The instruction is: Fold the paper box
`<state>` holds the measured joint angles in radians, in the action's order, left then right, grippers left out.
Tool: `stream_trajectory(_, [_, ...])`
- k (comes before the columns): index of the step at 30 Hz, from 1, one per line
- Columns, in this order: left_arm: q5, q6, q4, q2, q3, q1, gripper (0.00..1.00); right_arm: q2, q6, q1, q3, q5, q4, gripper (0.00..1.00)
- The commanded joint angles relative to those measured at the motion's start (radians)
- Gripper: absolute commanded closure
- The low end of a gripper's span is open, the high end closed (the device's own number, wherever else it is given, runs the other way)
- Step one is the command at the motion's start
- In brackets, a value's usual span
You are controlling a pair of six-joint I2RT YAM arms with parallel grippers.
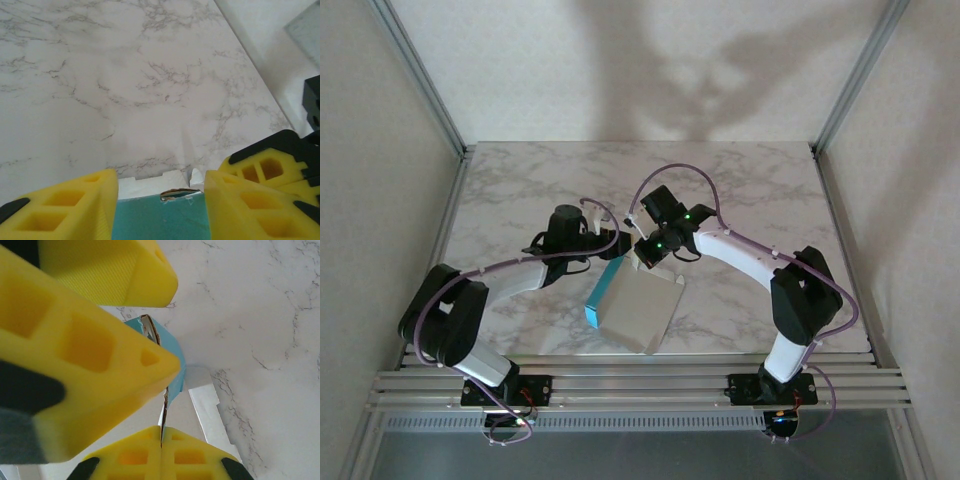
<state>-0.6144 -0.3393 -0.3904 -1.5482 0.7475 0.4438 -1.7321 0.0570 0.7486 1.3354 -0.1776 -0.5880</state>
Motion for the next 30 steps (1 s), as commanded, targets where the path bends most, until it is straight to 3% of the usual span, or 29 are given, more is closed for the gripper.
stream_trajectory(1, [-0.004,0.02,-0.034,-0.025,-0.01,-0.005,0.51,-0.036,0.013,0.002,0.004,-0.001,-0.06,1.0])
stream_trajectory(12, [-0.013,0.019,-0.047,-0.044,-0.013,-0.011,0.51,-0.026,-0.002,0.003,0.011,-0.014,-0.059,0.99])
stream_trajectory(19, [-0.04,0.031,-0.056,-0.02,-0.025,-0.014,0.52,0.053,-0.091,0.003,-0.016,-0.076,0.008,0.84])
stream_trajectory(26, [-0.07,0.033,-0.055,-0.023,-0.017,-0.026,0.52,0.228,-0.179,-0.076,-0.17,-0.176,0.122,0.69])
stream_trajectory(30, [-0.079,0.025,-0.069,-0.023,-0.017,-0.034,0.52,0.297,-0.218,-0.14,-0.26,-0.189,0.179,0.67])
